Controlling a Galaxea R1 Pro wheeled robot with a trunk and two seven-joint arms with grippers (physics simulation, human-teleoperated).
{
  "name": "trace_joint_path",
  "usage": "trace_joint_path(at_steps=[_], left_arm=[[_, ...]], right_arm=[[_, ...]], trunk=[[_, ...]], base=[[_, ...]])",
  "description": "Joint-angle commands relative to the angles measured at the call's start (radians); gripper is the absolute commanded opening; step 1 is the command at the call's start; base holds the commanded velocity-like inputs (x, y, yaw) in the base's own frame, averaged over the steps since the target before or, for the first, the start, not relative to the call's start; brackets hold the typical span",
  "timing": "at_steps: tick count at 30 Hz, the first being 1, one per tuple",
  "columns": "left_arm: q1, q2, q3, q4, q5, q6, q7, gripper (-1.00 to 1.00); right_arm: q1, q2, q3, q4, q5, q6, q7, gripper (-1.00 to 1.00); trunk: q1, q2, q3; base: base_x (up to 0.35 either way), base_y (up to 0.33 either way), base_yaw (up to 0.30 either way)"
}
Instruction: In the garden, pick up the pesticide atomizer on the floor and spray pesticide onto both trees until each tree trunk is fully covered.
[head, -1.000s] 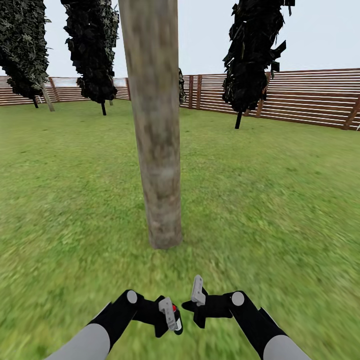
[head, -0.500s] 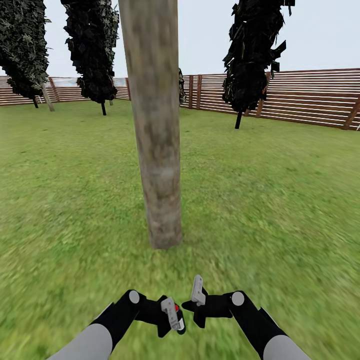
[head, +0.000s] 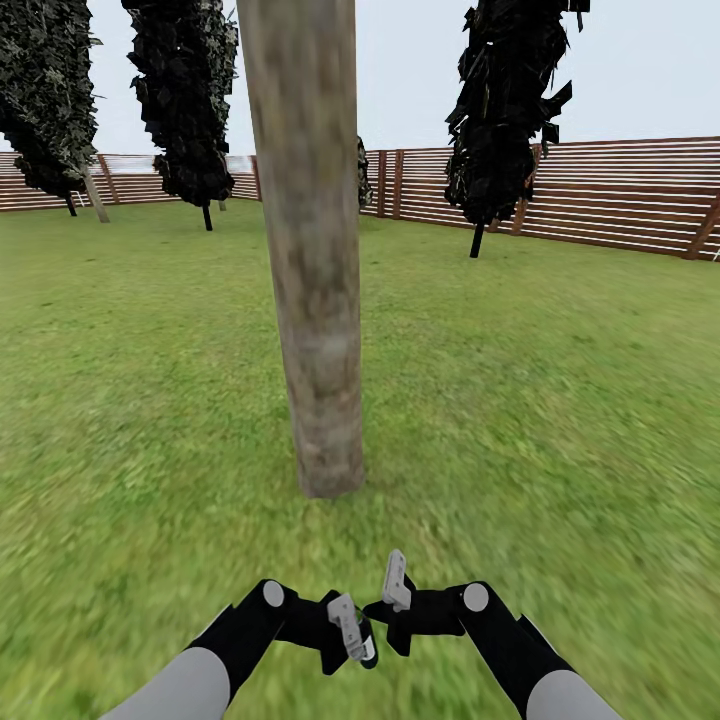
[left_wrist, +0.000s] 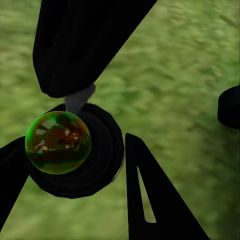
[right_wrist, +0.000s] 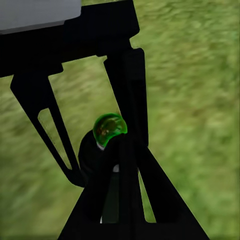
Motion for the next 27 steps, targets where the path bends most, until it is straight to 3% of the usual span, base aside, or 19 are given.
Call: trace_joint_path(at_steps=[1,11,18,20,27], left_arm=[[0.0,-0.001,0.001,-0.001,-0.01,-0.01,0.0,-1.0],[0.0,0.0,0.002,0.001,-0.01,-0.01,0.001,-1.0],[0.006,0.024,-0.003,0.008,-0.02,-0.01,0.004,-1.0],[0.007,0.046,-0.004,0.009,-0.021,-0.01,0.004,-1.0],[0.013,0.192,-0.008,0.008,-0.023,-0.015,0.004,-1.0]], right_arm=[[0.0,0.0,-0.001,-0.001,0.009,-0.006,0.001,-1.0],[0.0,0.0,-0.001,0.0,0.01,-0.006,0.001,-1.0],[0.0,0.0,-0.001,0.0,0.009,-0.006,0.001,-1.0],[0.0,0.0,-0.001,-0.001,0.009,-0.006,0.001,-1.0],[0.0,-0.001,-0.002,0.001,0.009,-0.006,0.001,-1.0]], trunk=[[0.0,0.0,-0.001],[0.0,0.0,-0.001],[0.0,0.0,-0.001],[0.0,0.0,-0.001],[0.0,0.0,-0.001]], base=[[0.0,0.0,0.0],[0.0,0.0,0.0],[0.0,0.0,0.0],[0.0,0.0,0.0],[0.0,0.0,0.0]])
